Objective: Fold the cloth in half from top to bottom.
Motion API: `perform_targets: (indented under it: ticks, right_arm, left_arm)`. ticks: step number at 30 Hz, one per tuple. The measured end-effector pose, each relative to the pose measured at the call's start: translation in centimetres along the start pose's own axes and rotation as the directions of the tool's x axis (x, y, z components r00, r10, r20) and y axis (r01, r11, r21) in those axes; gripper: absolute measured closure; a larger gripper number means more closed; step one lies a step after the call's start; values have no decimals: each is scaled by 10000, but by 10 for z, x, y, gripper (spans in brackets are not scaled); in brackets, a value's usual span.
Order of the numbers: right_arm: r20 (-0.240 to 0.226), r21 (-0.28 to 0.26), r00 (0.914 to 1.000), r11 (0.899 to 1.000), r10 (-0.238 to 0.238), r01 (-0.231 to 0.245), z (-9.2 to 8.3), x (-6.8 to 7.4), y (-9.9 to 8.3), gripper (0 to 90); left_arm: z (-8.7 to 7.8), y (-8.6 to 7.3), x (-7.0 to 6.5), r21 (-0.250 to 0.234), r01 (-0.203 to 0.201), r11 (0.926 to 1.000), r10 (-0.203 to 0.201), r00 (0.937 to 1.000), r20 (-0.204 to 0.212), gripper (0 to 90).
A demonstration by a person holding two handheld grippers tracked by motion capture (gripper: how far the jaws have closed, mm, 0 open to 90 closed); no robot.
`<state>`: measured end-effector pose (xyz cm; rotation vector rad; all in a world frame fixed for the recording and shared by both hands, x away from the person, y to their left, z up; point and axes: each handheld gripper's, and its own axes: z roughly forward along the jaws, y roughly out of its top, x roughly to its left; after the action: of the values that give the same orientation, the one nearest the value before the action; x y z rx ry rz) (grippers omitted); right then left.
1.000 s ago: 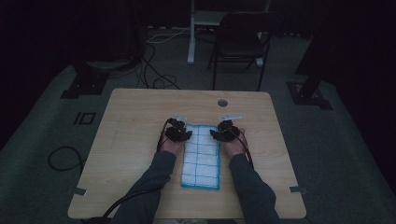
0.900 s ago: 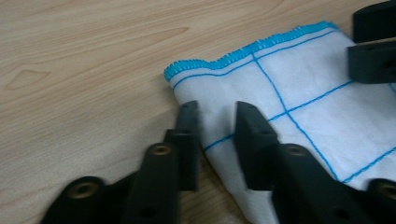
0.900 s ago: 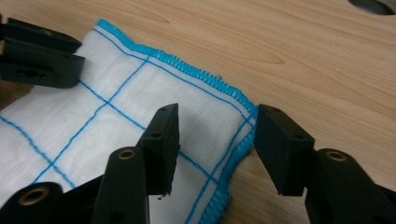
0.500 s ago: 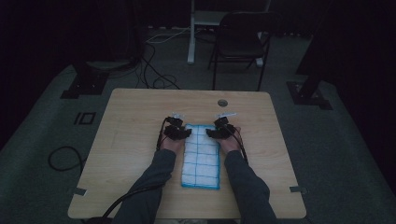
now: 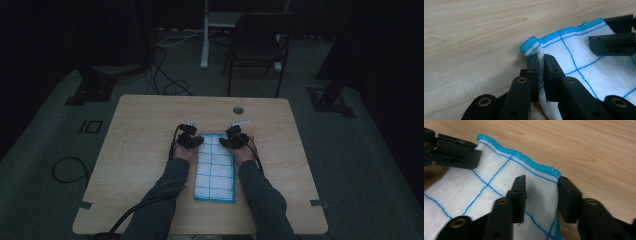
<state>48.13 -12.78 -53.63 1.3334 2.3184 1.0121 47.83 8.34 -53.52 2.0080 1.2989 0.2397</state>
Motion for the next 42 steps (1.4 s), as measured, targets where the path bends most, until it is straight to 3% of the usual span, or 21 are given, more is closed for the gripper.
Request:
perform_targets:
  ticks: [3, 7, 12, 25, 42]
  right_arm:
    - [-252, 162, 9994, 9996, 231, -227, 0, -2, 1, 788]
    - [-423, 135, 9974, 9982, 586, -581, -1, -4, 1, 837]
    - [-471, 100, 9981, 9992, 385, -381, -3, -5, 2, 847]
    - [-909, -707, 9934, 9946, 697, -762, -22, -12, 7, 848]
    - [-1079, -1491, 9942, 9887, -34, -128, -52, -4, 13, 850]
  left_arm:
    - [-1, 1, -1, 131, -103, 9999, 103, 9999, -9, 861]
    - [-1, 0, 2, 20, -312, 9995, 312, 9994, 166, 864]
    - [-4, 4, 2, -38, -393, 9992, 394, 9990, 204, 870]
    - [-20, 18, -4, -648, -675, 9956, 700, 9969, 362, 872]
    - [-51, 23, -9, -1454, -929, 9850, 1051, 9914, 781, 871]
